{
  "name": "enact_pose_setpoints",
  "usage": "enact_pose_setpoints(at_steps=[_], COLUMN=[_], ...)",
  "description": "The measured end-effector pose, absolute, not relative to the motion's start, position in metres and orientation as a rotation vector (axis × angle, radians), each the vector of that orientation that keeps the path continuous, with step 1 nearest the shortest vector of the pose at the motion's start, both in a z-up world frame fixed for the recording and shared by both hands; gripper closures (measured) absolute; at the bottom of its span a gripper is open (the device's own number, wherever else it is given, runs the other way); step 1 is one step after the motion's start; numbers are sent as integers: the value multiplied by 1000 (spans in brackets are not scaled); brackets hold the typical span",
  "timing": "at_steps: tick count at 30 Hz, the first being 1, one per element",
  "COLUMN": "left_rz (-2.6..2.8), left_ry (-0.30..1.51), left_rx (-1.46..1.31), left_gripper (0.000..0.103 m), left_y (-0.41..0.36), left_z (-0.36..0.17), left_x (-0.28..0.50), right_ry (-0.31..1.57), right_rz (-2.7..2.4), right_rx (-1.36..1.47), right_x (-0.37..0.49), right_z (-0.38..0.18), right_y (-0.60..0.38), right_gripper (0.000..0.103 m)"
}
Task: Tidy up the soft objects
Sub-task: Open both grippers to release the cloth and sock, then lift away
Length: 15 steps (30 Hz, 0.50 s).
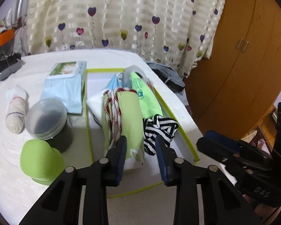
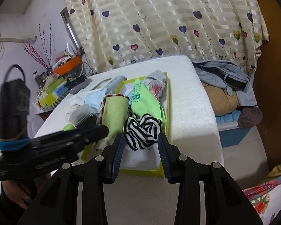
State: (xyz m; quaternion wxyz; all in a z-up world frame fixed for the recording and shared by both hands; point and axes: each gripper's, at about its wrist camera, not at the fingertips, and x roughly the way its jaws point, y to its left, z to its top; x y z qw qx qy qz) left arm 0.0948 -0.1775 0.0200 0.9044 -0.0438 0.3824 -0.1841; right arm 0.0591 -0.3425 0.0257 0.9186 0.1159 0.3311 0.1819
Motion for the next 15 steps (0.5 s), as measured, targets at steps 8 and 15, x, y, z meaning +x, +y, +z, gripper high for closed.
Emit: enact_pose_setpoints(at_steps=[8,15], left_rz=[-347,-366], left_ry=[822,786], left_rx=[-84,-115], left_gripper=[83,83], left_y=[-174,-158], left_z=[4,18], left_x=[127,116], right_ry=[684,681], right_rz=[369,342], right_rx=[229,200], right_x=[65,61], right_z=[28,38], right_y=[-340,-332], right_gripper=[65,65])
